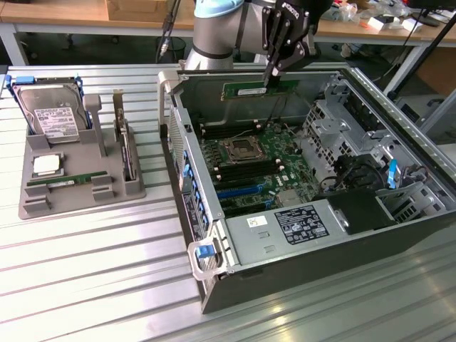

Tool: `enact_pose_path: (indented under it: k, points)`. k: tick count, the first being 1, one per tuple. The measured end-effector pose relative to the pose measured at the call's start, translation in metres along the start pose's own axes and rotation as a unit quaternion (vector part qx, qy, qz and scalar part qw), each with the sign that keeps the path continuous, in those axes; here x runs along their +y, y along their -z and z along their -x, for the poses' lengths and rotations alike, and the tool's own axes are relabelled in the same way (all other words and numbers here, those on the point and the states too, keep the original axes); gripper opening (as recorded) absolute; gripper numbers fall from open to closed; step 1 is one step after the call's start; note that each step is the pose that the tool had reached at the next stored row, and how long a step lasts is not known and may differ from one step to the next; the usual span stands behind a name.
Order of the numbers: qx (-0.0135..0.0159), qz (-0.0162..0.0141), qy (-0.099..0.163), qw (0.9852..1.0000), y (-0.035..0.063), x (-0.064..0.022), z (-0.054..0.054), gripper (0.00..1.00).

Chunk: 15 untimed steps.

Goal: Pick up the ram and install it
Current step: 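Pick up the ram and move it above insertion slot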

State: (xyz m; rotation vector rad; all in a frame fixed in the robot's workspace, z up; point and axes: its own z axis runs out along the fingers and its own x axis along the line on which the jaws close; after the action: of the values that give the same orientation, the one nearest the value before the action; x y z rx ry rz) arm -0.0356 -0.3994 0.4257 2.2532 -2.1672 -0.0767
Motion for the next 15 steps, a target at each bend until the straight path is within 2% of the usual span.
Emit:
enact_pose_path:
  k: [2,9,13,15]
  points:
    - [0.0000,0.0000,0.000,1.0000,0.0002,-0.0070,0.000,0.12]
    - [0.0000,0.0000,0.000,1.0000,0.0007,-0.0217,-0.001,0.12]
    - [0.0000,0.0001,0.000,1.0000,0.0011,-0.0351,-0.001,0.12]
    - [0.0000,0.0000,0.000,1.0000,0.0012,-0.0383,-0.001,0.12]
